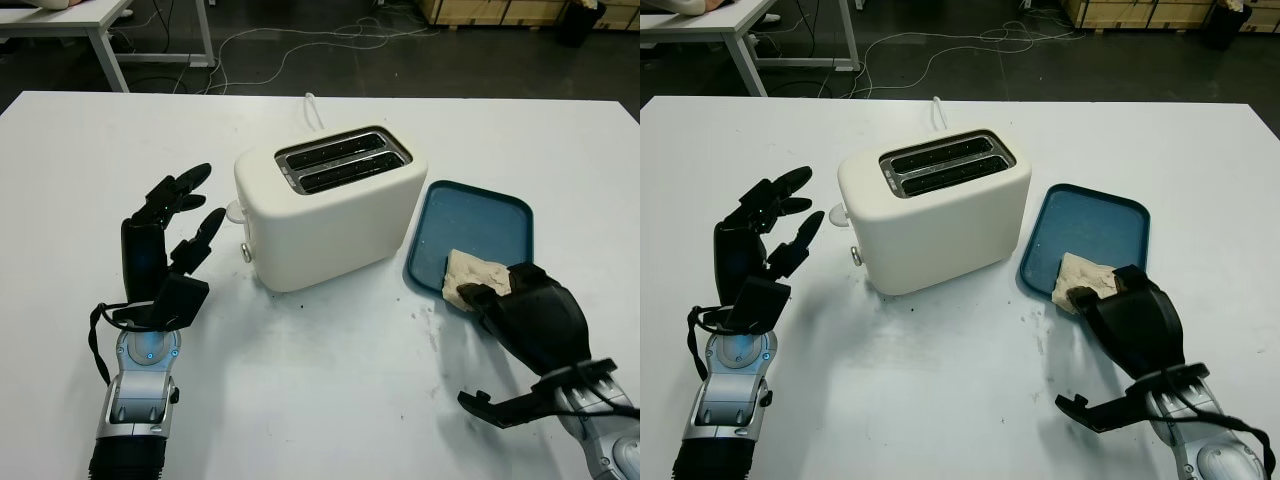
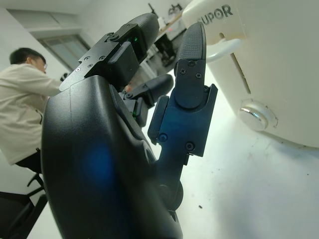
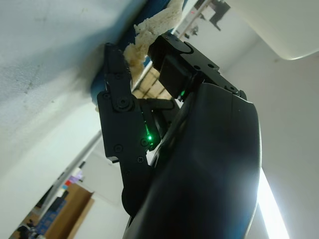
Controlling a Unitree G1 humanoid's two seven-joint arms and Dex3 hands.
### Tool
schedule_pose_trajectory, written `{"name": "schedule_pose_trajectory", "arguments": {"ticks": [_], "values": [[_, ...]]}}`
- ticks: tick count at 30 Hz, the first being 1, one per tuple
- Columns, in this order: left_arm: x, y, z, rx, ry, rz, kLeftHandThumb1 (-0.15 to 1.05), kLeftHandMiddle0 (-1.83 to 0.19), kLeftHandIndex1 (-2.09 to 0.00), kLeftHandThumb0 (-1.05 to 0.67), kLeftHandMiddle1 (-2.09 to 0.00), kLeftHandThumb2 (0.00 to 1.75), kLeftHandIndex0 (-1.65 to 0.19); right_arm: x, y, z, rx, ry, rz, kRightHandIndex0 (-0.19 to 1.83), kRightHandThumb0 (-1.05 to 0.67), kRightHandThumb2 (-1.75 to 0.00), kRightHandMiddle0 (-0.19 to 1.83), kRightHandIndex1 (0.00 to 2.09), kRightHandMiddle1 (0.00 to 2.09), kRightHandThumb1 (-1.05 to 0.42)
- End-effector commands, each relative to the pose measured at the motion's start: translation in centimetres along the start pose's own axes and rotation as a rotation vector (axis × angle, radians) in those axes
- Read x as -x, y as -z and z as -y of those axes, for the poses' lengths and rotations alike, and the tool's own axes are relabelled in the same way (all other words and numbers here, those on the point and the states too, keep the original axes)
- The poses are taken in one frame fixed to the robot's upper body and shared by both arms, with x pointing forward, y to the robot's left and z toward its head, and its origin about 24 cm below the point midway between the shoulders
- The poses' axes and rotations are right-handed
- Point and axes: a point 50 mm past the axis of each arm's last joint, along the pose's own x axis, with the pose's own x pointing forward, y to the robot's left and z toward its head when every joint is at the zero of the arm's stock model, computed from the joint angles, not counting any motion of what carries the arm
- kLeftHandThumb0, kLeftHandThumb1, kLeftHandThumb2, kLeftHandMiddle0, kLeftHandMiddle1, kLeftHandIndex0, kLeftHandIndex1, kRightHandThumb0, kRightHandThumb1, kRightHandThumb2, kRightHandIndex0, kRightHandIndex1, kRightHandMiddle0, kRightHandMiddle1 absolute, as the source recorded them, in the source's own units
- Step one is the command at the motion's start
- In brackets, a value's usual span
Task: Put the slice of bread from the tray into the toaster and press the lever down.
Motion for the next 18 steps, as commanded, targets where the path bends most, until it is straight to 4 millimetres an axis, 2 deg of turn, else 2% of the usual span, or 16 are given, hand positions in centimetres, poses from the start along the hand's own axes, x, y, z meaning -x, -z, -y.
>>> {"name": "schedule_pose_trajectory", "arguments": {"ticks": [1,3,4,6,9,12,18], "values": [[0.1,-0.1,0.0,0.014,-0.006,0.011,0.92,-0.36,-0.26,-0.46,-1.11,0.26,-0.63,0.6,-0.2,-1.2,-0.021,-0.066,0.017,0.67,-0.34,-0.37,1.15,1.75,0.10,-0.92],[0.1,-0.1,0.0,0.014,-0.006,0.009,0.92,-0.35,-0.26,-0.46,-1.11,0.26,-0.63,0.6,-0.2,-1.2,-0.008,-0.044,0.020,0.68,-0.36,-0.39,1.11,1.75,0.22,-0.92],[0.1,-0.1,0.0,0.015,-0.006,0.007,0.92,-0.35,-0.26,-0.46,-1.11,0.26,-0.62,0.5,-0.1,-1.1,-0.009,-0.017,0.024,0.69,-0.35,-0.36,0.91,1.75,0.66,-0.92],[0.1,-0.1,0.0,0.013,-0.005,0.008,0.92,-0.35,-0.26,-0.46,-1.11,0.26,-0.62,0.4,0.0,-1.2,-0.021,0.017,0.022,0.70,-0.35,-0.36,0.67,1.75,1.23,-0.92],[0.1,0.0,0.0,0.013,-0.003,0.013,0.92,-0.34,-0.26,-0.45,-1.11,0.26,-0.62,-0.1,0.7,-1.0,-0.126,0.080,-0.003,0.72,-0.36,-0.33,0.53,1.75,1.64,-0.92],[0.2,0.0,0.0,0.007,-0.004,0.008,0.92,-0.35,-0.26,-0.45,-1.10,0.26,-0.62,-0.8,1.7,-0.5,-0.211,0.119,-0.026,0.76,-0.39,-0.31,0.50,1.75,1.73,-0.92],[0.1,0.0,0.2,0.021,-0.014,-0.001,0.92,-0.35,-0.26,-0.46,-1.10,0.24,-0.62,-1.7,3.2,0.8,-0.376,0.222,-0.042,0.81,-0.38,-0.20,0.51,1.75,1.75,-0.92]]}}
